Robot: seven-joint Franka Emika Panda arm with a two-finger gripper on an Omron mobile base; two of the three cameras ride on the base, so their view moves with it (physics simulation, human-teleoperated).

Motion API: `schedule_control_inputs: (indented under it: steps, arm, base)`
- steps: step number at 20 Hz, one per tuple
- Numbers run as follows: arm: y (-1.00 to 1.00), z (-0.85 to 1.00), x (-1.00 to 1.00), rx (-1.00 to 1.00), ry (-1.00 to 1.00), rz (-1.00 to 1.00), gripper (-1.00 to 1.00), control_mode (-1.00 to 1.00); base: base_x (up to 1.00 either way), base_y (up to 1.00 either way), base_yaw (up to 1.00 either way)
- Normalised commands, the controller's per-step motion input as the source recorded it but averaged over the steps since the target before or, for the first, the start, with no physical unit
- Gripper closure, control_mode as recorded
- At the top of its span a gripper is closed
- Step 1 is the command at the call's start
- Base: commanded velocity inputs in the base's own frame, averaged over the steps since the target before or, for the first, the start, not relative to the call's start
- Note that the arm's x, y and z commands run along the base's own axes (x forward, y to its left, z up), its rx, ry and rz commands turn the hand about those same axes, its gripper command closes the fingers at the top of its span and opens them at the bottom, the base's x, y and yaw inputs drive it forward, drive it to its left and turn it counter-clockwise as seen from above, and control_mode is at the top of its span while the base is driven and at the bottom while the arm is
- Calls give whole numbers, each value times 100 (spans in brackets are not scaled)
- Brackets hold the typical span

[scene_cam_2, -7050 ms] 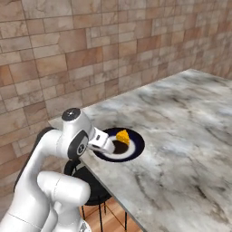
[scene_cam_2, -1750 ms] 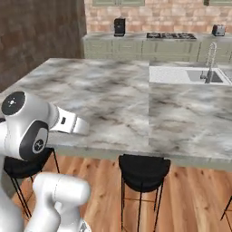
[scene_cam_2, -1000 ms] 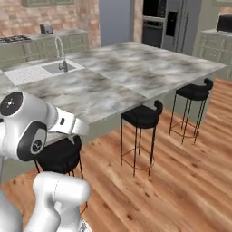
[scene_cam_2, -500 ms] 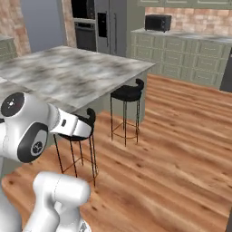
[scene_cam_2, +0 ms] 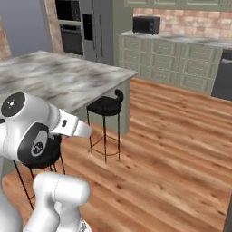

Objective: Take the cheese, chicken drumstick, and garlic from the fridge and place them on the plate on the dining counter to create an appetizer plate.

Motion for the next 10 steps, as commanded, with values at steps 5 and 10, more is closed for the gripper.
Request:
schedule_control_inputs:
  steps: [5, 10]
  arm:
    - [0, 0, 0, 0, 0, 0, -100, 100]
    - [0, 0, 0, 0, 0, 0, -100, 100]
  base:
    - [100, -16, -37]
    - [100, 0, -49]
